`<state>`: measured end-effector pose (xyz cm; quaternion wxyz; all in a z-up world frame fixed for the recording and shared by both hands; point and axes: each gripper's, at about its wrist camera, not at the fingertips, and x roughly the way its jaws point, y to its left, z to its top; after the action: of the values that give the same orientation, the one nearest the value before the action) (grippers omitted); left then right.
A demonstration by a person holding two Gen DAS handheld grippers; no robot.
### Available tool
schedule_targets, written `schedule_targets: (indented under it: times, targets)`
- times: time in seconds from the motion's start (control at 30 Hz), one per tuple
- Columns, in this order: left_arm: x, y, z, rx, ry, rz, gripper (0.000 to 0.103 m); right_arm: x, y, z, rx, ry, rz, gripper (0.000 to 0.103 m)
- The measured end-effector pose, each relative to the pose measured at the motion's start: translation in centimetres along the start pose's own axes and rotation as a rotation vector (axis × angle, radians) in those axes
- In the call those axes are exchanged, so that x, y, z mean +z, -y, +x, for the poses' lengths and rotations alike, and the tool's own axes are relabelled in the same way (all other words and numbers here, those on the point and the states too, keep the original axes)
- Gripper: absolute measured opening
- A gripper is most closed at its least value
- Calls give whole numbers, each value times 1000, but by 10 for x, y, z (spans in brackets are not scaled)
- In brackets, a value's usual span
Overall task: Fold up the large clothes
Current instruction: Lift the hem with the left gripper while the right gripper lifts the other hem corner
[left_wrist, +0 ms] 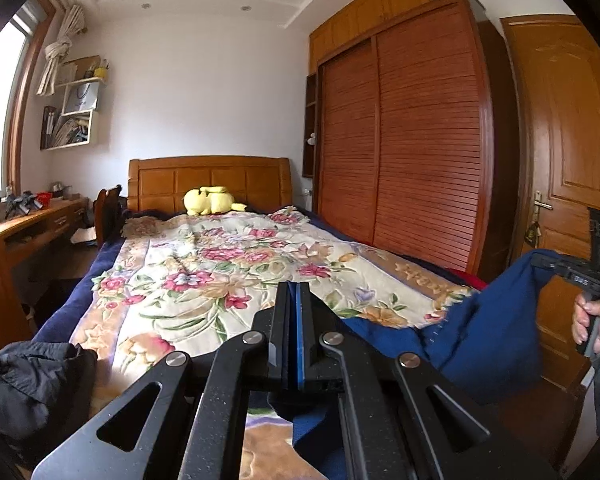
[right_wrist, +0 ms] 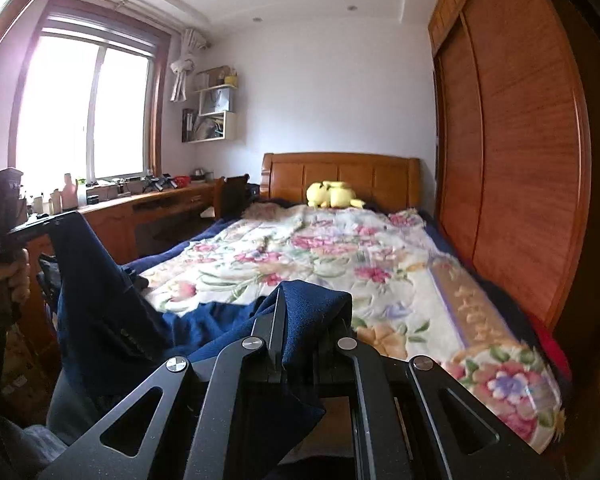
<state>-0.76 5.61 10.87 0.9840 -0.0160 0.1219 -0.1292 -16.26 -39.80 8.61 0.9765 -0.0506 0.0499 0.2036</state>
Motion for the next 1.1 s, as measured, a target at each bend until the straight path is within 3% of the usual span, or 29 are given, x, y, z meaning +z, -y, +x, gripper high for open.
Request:
schedule_targets:
  times: [0.13,0.37,0.57,0.73,0.93,1.1]
  targets:
    - [-14,-16,31,23,-63,-37,3,-17,2,15,-11,-47,-17,7]
    - [-58,-32,80,45,-183,-78,2,-65,19,79,-7,-203,22,7]
    - [-91,-41,115,111,-208,-55,2,-97,31,142,26,-303,68,8]
    - [-109,-54,150,113,-245,-91,2,-121,23,208,23,-394,40,8]
    - [-104,-67,197,98,-275,-82,3,-104,29,261,12,-387,14,8]
    - [-75,-85,238,131,-236,-83,2,-66,50,303,-42,-302,-5,8]
